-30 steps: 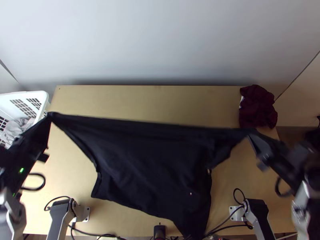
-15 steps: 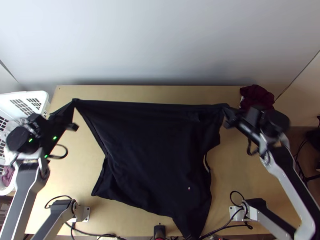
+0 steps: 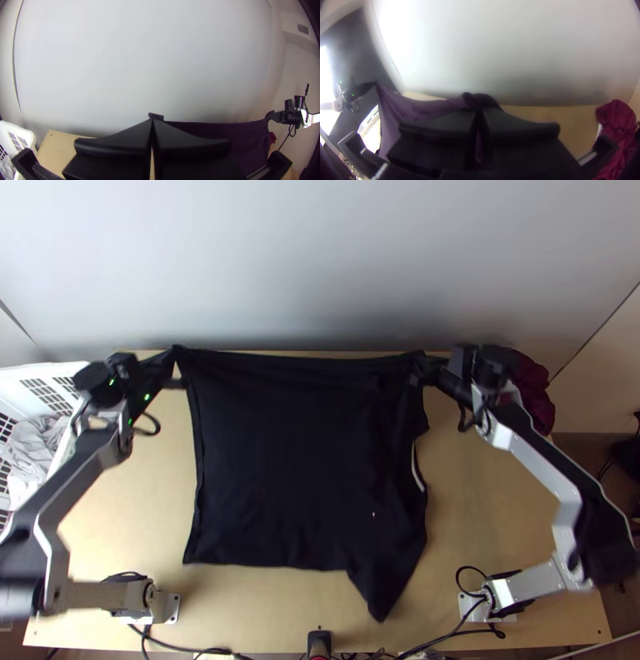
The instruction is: Fold the t-shirt
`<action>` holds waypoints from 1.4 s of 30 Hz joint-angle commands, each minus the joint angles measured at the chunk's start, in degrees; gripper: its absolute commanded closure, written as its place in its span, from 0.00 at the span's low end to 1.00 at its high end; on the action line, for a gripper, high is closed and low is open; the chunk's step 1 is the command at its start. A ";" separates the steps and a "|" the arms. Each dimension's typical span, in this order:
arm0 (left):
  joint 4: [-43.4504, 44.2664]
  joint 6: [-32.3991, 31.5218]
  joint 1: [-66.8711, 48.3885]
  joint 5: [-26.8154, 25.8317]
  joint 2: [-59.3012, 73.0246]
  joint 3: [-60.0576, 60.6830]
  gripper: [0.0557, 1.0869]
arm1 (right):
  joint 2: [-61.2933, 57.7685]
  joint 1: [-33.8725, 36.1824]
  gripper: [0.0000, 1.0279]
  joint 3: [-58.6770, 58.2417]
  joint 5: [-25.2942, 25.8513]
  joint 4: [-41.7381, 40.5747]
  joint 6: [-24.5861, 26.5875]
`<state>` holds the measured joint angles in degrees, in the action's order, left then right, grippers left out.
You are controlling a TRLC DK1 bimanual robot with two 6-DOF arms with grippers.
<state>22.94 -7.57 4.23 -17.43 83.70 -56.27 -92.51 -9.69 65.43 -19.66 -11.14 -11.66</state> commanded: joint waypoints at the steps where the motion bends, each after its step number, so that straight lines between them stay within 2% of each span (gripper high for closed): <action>1: 1.06 0.98 -0.01 2.40 16.41 -12.46 0.97 | -11.73 0.20 0.97 12.44 0.94 1.20 0.76; 8: 1.06 0.89 -0.27 3.98 25.20 -20.19 0.97 | -18.50 0.29 0.97 20.88 3.05 2.79 0.76; 14: 0.18 1.07 0.17 4.95 26.69 -21.34 0.97 | -18.85 -1.03 0.97 20.70 4.72 4.46 0.50; 19: -0.53 5.90 0.08 4.95 21.42 -14.48 0.97 | -12.96 -3.23 0.97 14.20 5.77 9.29 1.03; 25: -0.61 9.42 -0.01 4.60 17.20 -7.27 0.97 | -3.82 -4.54 0.97 2.95 6.65 11.14 0.85; 34: -0.61 15.48 -2.65 3.90 8.67 7.93 0.97 | 4.62 -4.54 0.97 -5.66 6.56 18.87 2.52; 42: -3.25 17.42 -2.21 3.37 2.17 15.84 0.97 | 9.28 -7.45 0.97 -13.92 5.69 23.53 3.49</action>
<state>21.89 8.03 2.02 -13.89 91.18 -47.18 -87.57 -15.16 58.33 -13.10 9.13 -8.88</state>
